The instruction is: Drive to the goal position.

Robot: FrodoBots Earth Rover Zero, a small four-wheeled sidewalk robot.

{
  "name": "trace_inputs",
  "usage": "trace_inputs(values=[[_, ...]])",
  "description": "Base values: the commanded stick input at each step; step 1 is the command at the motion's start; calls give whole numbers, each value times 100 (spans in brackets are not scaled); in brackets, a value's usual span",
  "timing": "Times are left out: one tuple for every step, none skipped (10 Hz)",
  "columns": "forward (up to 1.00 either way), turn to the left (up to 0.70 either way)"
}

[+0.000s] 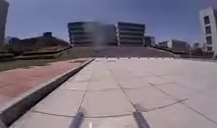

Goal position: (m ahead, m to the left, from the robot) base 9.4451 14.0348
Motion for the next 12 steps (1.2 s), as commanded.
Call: trace_inputs(values=[[100, -27], [100, -27], [100, -27], [100, -27], [100, -27], [100, -27], [100, -27], [100, -27], [100, -27], [100, -27], [100, -27], [100, -27]])
